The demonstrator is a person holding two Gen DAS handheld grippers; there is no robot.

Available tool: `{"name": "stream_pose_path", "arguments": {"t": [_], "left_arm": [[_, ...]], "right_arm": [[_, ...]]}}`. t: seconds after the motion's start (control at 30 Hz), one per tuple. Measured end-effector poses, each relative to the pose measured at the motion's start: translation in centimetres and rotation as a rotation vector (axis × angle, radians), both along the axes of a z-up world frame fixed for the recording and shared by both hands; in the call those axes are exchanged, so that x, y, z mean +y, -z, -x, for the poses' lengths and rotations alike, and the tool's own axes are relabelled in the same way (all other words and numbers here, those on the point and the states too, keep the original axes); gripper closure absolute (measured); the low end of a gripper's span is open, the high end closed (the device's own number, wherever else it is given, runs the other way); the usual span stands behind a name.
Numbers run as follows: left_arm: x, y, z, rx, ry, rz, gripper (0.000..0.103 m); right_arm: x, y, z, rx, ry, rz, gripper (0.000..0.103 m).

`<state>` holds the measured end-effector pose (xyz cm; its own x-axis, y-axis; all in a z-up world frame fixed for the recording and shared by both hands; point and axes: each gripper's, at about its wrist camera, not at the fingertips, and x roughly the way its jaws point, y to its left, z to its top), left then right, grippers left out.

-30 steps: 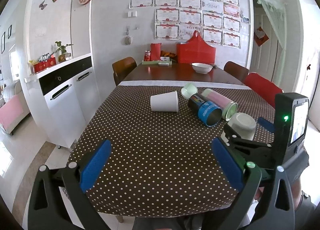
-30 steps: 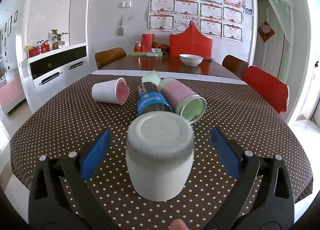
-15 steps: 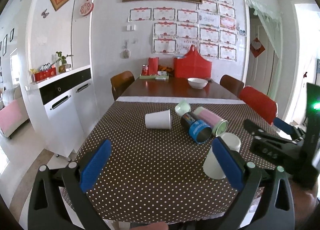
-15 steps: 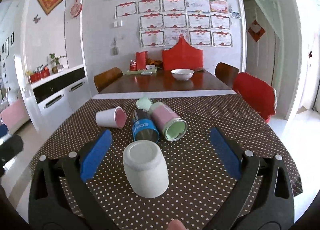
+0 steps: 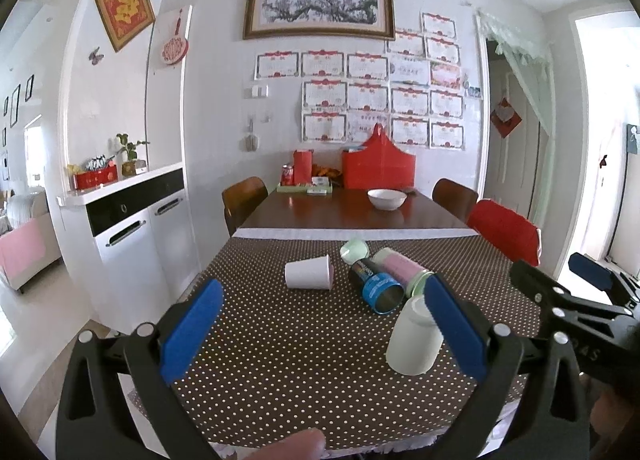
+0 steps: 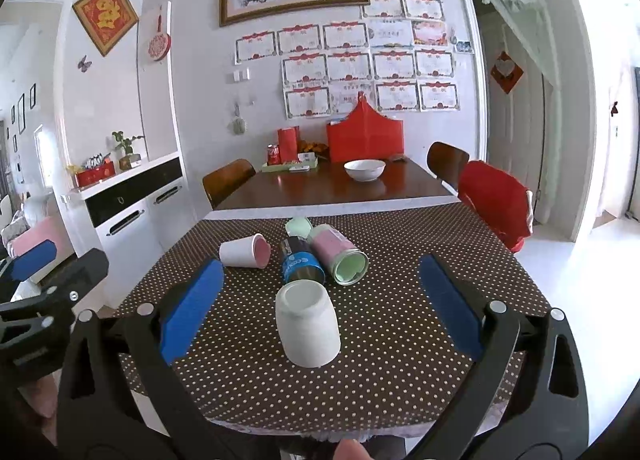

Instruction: Flip cup upside down

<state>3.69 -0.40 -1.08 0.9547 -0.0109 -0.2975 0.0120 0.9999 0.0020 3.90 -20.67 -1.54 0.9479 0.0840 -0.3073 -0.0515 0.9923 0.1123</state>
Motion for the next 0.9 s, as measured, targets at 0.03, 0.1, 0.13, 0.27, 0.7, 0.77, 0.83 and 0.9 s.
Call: {"name": "stream_pose_path", "arguments": {"t": [0.03, 0.1, 0.13, 0.27, 0.7, 0.77, 0.83, 0.9], "left_arm": [[0.0, -0.2, 0.2, -0.005, 0.0, 0.002, 0.004], [0.1, -0.5, 0.9, -0.017, -0.001, 0.008, 0.004], [0.1, -0.6, 1.1, -0.02, -0.002, 0.01, 0.004], [0.3, -1.1, 2.4, -0.043, -0.001, 0.003, 0.004], [0.6, -1.1, 4.7, -0.075, -0.018, -0.017, 0.004], [0.7, -1.1, 4.9, -0.078, -0.026, -0.02, 0.004], [0.8, -1.0, 5.1, -0.079, -0.03, -0.019, 0.004], [0.9, -1.0, 5.1, -0.08, -0.033, -0.015, 0.004]], "right_arm": [[0.1, -0.1, 0.4, -0.006, 0.003, 0.002, 0.006], [0.2, -0.4, 1.2, -0.019, 0.005, 0.005, 0.006], [0.4, -0.6, 1.6, -0.024, 0.007, 0.008, 0.006], [0.5, -1.1, 2.7, -0.048, 0.015, 0.01, 0.006], [0.9, -1.7, 5.4, -0.1, 0.03, 0.031, 0.006], [1.0, -1.7, 5.4, -0.102, 0.032, 0.033, 0.006], [1.1, -1.8, 5.6, -0.104, 0.037, 0.034, 0.006], [1.1, -1.8, 5.6, -0.103, 0.036, 0.032, 0.006]]}}
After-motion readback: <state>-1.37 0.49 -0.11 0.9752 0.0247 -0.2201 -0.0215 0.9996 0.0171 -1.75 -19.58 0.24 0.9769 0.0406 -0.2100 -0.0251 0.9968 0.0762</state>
